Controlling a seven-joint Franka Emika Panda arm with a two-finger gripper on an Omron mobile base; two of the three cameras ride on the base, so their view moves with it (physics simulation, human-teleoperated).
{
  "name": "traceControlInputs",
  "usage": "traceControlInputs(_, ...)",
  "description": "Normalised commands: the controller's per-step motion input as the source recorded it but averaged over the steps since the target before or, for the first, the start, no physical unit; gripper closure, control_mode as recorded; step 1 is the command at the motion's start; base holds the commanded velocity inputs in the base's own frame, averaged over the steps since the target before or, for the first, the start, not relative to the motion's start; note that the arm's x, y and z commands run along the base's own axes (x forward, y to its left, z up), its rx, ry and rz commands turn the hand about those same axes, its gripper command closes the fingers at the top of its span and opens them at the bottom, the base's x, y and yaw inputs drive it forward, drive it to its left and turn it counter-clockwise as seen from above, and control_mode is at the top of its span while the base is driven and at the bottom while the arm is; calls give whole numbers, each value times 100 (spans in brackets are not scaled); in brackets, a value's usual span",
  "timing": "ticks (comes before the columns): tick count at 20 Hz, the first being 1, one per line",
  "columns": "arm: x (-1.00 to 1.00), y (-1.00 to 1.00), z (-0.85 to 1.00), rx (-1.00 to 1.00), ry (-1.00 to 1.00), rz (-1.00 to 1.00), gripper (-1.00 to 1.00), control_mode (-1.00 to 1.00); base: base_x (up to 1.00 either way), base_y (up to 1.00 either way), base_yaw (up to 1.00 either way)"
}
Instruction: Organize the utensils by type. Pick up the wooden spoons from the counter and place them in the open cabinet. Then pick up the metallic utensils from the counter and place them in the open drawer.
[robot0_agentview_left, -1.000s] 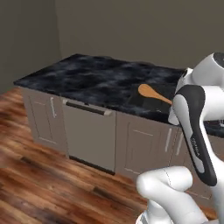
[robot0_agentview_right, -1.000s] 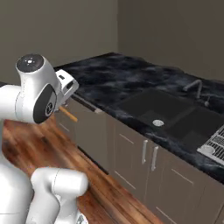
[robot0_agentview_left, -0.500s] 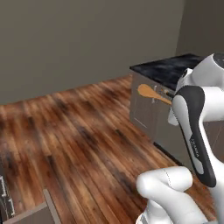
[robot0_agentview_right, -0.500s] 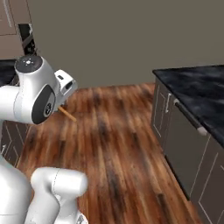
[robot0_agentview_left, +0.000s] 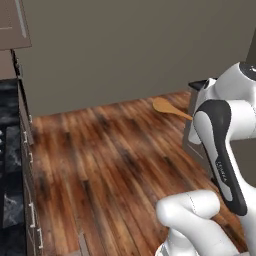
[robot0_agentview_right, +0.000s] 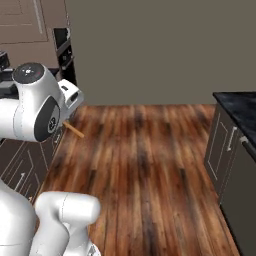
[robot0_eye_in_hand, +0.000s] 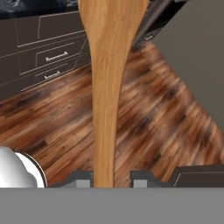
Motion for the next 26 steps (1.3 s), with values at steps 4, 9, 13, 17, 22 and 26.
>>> traceControlInputs(4, 0, 0, 0, 0, 0, 0, 100, 100, 100, -9, 0)
traceControlInputs(9, 0, 0, 0, 0, 0, 0, 100, 100, 100, 0, 0)
traceControlInputs(13, 0, 0, 0, 0, 0, 0, 100, 100, 100, -3, 4)
traceControlInputs(17, 0, 0, 0, 0, 0, 0, 100, 100, 100, -8, 13)
traceControlInputs(22, 0, 0, 0, 0, 0, 0, 100, 100, 100, -24, 18)
traceControlInputs(26, 0, 0, 0, 0, 0, 0, 100, 100, 100, -33, 20)
